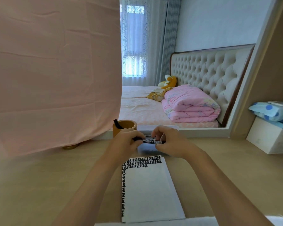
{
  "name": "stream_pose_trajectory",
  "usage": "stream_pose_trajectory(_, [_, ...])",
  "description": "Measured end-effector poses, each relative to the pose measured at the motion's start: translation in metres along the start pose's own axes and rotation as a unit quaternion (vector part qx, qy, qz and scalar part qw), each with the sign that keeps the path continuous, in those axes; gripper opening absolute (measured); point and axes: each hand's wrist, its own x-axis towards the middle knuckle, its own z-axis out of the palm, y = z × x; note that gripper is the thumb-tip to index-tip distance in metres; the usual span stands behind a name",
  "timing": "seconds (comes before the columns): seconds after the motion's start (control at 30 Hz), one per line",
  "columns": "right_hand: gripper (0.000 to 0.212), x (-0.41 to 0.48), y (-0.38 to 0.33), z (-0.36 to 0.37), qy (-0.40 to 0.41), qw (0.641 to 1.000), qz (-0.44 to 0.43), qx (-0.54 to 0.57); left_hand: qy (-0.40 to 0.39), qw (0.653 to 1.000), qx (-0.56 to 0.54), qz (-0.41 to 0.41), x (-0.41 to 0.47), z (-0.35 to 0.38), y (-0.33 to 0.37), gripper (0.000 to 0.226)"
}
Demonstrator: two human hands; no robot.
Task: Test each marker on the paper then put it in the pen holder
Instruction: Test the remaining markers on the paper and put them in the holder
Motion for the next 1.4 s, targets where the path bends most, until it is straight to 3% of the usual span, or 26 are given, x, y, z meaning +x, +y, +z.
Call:
stream_pose_trajectory(0.13, [0.028, -0.016, 0.005, 0.010, 0.052, 0.991, 0.014, 0.125, 0.003, 0.999, -0.027, -0.044, -0.016, 0.003, 0.002, 0.018])
stream_pose_trajectory(0.27, [0.024, -0.023, 0.007, 0.022, 0.111, 0.925, 0.057, 0.358, 0.012, 0.994, -0.068, -0.081, -0.026, 0.008, 0.003, 0.017])
stream_pose_trajectory(0.4, [0.011, -0.020, 0.007, 0.035, 0.113, 0.894, 0.063, 0.430, -0.059, 0.995, -0.032, -0.076, -0.023, 0.009, 0.004, 0.011])
stream_pose_trajectory(0.53, [0.012, -0.015, 0.013, 0.037, 0.081, 0.927, 0.042, 0.365, -0.042, 0.995, -0.052, -0.080, -0.017, -0.001, 0.004, 0.012])
stream_pose_trajectory(0.63, [0.022, -0.016, 0.014, 0.041, 0.013, 0.973, 0.015, 0.231, 0.002, 0.997, -0.062, -0.056, -0.014, -0.005, 0.009, 0.022])
stream_pose_trajectory(0.7, [0.028, -0.017, 0.012, 0.044, -0.041, 0.988, 0.000, 0.147, -0.008, 0.997, -0.069, -0.033, -0.013, -0.006, 0.015, 0.028])
stream_pose_trajectory(0.8, [0.018, -0.016, 0.009, 0.046, -0.067, 0.993, 0.012, 0.095, -0.043, 0.999, -0.016, 0.004, -0.012, -0.004, 0.018, 0.023])
stream_pose_trajectory(1.03, [0.024, -0.018, 0.008, 0.032, -0.085, 0.994, -0.028, 0.064, -0.084, 0.996, 0.024, 0.015, -0.014, -0.004, 0.013, 0.020])
stream_pose_trajectory(1.13, [0.019, -0.017, 0.012, 0.032, -0.060, 0.996, -0.049, 0.035, -0.085, 0.996, 0.000, 0.023, -0.015, -0.004, 0.014, 0.015])
stream_pose_trajectory(1.27, [0.020, -0.016, 0.015, 0.040, 0.052, 0.983, -0.147, -0.097, -0.101, 0.994, -0.033, -0.040, -0.018, -0.001, 0.010, 0.015])
stream_pose_trajectory(1.4, [0.041, -0.018, 0.012, 0.039, 0.103, 0.963, -0.189, -0.163, -0.113, 0.988, -0.054, -0.090, -0.018, 0.003, 0.002, 0.019])
